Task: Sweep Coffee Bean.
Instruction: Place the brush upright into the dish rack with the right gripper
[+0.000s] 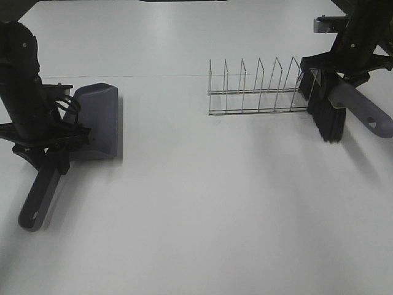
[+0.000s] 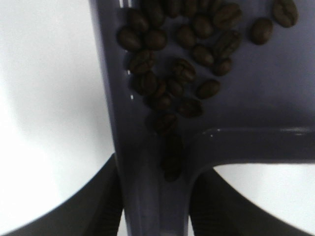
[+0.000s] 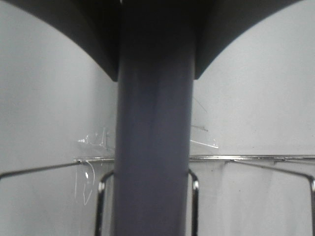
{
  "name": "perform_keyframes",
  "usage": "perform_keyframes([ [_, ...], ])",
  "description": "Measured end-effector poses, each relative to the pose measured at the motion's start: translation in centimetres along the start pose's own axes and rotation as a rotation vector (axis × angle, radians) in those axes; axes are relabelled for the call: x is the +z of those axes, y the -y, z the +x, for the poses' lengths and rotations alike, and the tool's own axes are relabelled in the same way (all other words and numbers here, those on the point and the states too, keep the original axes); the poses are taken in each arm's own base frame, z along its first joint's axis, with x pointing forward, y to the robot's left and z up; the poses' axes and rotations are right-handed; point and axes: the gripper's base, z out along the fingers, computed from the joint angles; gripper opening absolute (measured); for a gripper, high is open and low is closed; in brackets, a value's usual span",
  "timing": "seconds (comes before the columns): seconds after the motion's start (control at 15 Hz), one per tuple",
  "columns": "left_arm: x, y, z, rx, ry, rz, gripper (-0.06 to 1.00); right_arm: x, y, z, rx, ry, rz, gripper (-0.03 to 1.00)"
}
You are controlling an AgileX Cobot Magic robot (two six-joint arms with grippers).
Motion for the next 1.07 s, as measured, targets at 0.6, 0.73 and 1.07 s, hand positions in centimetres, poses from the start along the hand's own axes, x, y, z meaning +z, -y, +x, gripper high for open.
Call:
perform_keyframes([
  [0.6, 0.0, 0.0, -0.1, 0.000, 0.007, 0.001, 0.35, -1.2, 0.1, 0.1, -0.009, -0.001, 0.010, 0.31],
  [0.73, 0.0, 0.0, -0.1, 0.000, 0.007, 0.001, 0.35, -1.2, 0.0, 0.1, -0.011, -0.001, 0.010, 0.31],
  [1.07, 0.0, 0.0, 0.0, 0.000, 0.006, 0.001, 0.35, -1.2, 0.0, -0.1, -0.010, 0.021, 0.010, 0.31],
])
